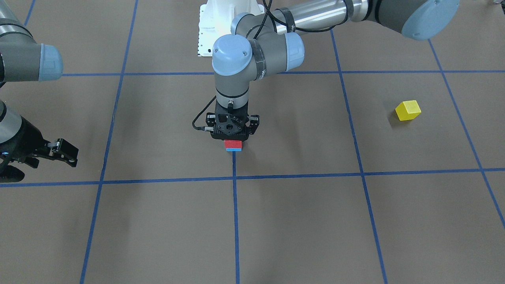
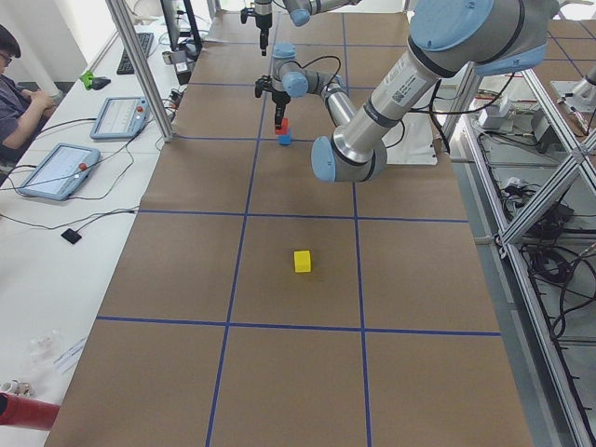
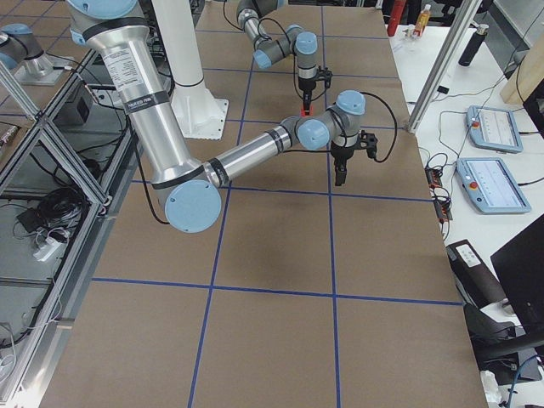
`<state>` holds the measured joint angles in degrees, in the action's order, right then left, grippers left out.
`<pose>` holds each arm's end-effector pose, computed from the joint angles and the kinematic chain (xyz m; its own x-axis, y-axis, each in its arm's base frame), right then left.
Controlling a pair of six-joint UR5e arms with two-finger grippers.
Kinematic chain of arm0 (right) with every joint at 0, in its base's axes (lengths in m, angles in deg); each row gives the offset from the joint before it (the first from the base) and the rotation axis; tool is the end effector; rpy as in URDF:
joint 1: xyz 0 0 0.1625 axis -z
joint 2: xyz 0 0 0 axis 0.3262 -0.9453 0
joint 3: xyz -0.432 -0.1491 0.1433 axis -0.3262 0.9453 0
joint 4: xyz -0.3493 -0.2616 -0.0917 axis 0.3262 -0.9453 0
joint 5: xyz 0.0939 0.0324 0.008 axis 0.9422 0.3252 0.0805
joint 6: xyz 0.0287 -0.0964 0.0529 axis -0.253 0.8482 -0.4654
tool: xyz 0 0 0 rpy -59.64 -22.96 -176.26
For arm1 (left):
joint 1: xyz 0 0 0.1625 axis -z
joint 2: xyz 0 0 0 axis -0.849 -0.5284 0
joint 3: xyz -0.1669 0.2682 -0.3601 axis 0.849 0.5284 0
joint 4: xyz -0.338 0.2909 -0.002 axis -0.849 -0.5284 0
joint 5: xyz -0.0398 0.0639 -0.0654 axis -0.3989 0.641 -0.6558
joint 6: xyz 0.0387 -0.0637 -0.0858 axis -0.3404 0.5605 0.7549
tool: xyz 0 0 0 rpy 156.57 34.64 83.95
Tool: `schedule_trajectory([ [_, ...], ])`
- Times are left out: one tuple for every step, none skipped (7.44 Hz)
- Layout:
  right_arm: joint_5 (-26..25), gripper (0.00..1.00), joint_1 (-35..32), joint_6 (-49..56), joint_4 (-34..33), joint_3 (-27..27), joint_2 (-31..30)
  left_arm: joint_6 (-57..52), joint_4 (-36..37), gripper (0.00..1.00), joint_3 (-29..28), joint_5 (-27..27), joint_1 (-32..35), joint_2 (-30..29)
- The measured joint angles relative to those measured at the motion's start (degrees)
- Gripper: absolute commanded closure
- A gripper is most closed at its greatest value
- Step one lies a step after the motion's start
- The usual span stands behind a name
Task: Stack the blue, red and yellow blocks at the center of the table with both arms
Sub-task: 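Open the left gripper and lift it off the red cube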
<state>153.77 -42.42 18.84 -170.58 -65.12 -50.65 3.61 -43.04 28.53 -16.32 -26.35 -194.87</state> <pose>-0.2710 -0.6379 0.4475 0.7124 0.0077 0.7017 -0.0469 0.9982 0.0367 0.6743 -0.5374 0.1441 0.6857 0.0853 -0.7229 0.0347 0.9881 0.1495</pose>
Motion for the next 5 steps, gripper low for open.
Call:
schedule_trajectory([
  [0.0, 0.01, 0.0, 0.0, 0.0, 0.0, 0.0, 0.2, 0.0, 0.00, 0.1, 0.0, 0.0, 0.1],
  [0.0, 0.01, -0.1, 0.1, 0.0, 0.0, 0.0, 0.2, 0.1, 0.00, 0.4, 0.0, 0.0, 0.1],
  [0.2, 0.01, -0.1, 0.1, 0.0, 0.0, 0.0, 0.2, 0.8, 0.00, 2.0, -0.1, 0.2, 0.2],
  [0.8, 0.01, -0.3, 0.2, 0.0, 0.0, 0.0, -0.1, 3.4, 0.00, 5.5, -0.2, 0.6, 0.2],
  [1.5, 0.01, -0.6, 0.3, 0.0, 0.0, -0.1, -1.5, 8.7, 0.00, 11.3, -0.3, 1.2, 0.9],
])
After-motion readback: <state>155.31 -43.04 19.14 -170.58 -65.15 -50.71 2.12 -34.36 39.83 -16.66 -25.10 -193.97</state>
